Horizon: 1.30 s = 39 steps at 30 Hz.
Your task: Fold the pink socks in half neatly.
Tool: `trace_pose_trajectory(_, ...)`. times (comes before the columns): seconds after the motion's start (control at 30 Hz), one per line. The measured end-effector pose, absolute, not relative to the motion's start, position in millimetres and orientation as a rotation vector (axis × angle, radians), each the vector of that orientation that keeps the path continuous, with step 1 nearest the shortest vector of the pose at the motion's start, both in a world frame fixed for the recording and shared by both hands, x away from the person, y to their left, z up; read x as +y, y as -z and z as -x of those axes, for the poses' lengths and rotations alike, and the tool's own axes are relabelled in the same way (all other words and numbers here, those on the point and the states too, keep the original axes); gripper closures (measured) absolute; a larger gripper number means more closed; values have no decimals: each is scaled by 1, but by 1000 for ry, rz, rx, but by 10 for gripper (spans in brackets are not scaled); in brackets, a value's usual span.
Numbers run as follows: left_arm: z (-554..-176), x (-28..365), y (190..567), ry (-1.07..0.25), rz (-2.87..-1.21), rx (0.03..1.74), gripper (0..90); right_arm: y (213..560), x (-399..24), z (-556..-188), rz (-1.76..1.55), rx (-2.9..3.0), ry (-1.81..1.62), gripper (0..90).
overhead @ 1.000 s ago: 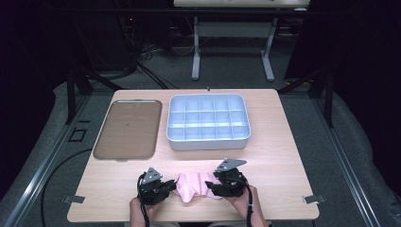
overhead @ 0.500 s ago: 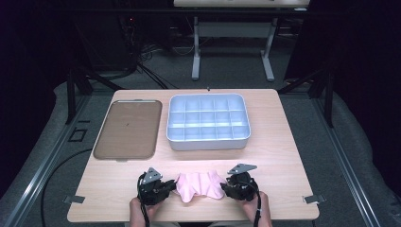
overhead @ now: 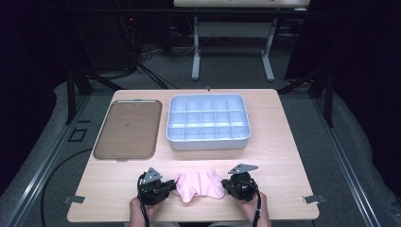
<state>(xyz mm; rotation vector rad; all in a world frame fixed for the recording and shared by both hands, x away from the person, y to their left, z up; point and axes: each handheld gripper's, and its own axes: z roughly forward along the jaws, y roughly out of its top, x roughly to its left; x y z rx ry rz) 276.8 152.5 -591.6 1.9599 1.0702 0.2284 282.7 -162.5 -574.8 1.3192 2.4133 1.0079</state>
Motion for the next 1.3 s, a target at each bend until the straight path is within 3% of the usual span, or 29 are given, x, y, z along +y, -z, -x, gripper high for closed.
trace_pose_trajectory(0.5,-277,152,592,-231,-1962,1069,810,541,-165,-278,-1238,2503,-1109,878)
trace_pose_trajectory(0.67,-277,152,592,-229,-1960,1070,811,541,-147,-281,-1118,2474,-1307,879)
trace_pose_trajectory(1.07,-277,153,592,-218,-1959,1071,811,512,-99,-289,-968,2516,-1099,878)
trace_pose_trajectory(1.3,-277,153,592,-218,-1959,1071,811,513,-61,-292,-853,2592,-1037,878)
